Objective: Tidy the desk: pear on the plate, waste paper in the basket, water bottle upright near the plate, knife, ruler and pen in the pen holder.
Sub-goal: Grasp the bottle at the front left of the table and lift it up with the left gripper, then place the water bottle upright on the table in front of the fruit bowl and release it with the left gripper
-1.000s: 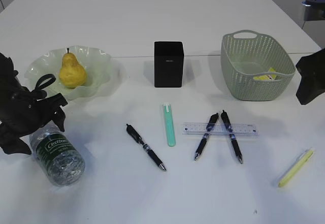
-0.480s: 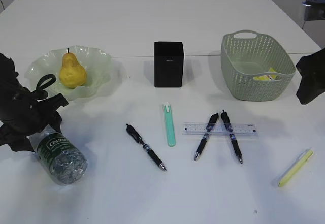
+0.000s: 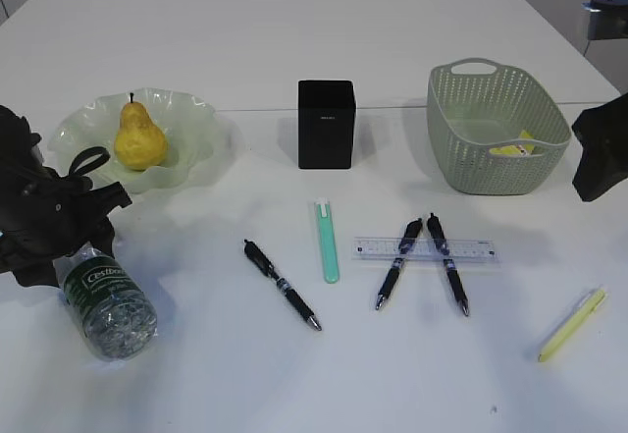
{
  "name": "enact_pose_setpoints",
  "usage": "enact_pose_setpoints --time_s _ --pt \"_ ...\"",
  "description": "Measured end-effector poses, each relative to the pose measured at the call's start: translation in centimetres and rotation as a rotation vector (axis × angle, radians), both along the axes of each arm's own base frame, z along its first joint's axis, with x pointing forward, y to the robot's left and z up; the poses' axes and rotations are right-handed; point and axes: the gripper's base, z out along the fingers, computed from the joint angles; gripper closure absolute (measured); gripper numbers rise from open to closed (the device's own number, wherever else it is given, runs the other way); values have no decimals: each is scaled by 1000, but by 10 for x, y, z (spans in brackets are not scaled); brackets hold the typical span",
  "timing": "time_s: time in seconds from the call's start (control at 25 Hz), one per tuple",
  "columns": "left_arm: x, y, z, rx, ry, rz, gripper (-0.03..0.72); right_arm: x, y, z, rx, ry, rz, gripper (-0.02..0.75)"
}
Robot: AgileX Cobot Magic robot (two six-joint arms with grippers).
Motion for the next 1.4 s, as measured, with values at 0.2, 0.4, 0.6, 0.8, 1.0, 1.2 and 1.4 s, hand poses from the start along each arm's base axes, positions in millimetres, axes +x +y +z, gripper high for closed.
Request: enact_pose_setpoints --time_s 0.2,0.4,0.6,0.8,1.0,1.2,1.4 --pt "-1 1 0 17 11 -24 304 0 0 0 0 0 0 256" --pt "-4 3 3 94 41 -205 305 0 0 0 0 2 0 256" --pt "-7 9 26 198 -4 -358 305 0 0 0 0 4 0 256" --pt "-11 16 65 329 -114 -516 305 0 0 0 0 4 0 256" --pt "-20 19 89 404 -150 -648 305 -1 0 0 -1 9 0 257" --pt "-32 19 100 449 -119 -836 305 -1 0 0 -1 11 0 257" --pt "-39 17 103 487 -85 -1067 305 -1 0 0 -1 13 0 257"
